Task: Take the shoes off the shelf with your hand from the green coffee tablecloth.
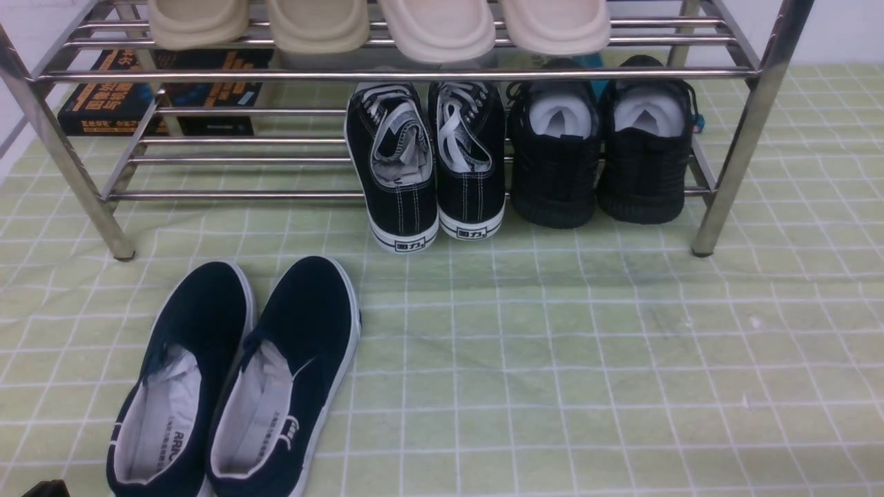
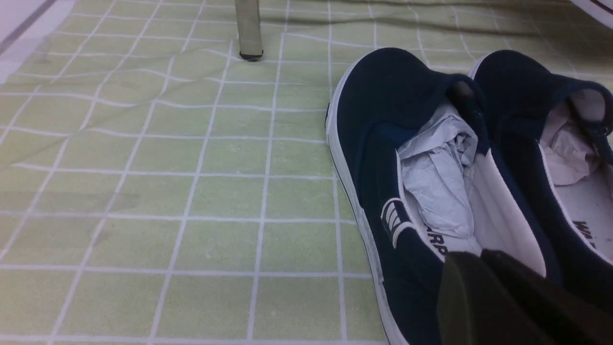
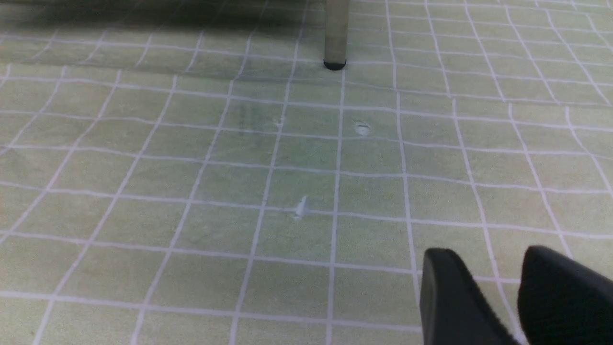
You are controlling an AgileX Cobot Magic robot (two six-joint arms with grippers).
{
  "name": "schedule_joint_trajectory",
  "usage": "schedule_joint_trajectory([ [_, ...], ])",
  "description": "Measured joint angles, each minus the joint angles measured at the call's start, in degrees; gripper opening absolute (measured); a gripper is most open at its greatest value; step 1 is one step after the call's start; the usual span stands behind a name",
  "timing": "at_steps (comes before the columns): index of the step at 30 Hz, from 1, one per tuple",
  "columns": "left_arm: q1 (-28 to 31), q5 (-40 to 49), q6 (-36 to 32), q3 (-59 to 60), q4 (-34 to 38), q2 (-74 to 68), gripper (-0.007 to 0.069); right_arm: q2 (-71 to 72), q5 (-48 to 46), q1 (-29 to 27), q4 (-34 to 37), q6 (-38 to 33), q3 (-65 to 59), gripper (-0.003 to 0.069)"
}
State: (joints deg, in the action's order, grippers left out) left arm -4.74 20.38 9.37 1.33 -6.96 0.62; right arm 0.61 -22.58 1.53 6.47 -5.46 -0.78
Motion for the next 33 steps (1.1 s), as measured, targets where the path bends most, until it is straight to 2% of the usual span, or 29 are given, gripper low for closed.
schedule_joint_trajectory([
  [33, 0.0, 0.1, 0.0, 0.0, 0.0, 0.0, 0.0073, 0.0, 0.0, 0.0, 0.0, 0.0, 0.0, 0.0240],
])
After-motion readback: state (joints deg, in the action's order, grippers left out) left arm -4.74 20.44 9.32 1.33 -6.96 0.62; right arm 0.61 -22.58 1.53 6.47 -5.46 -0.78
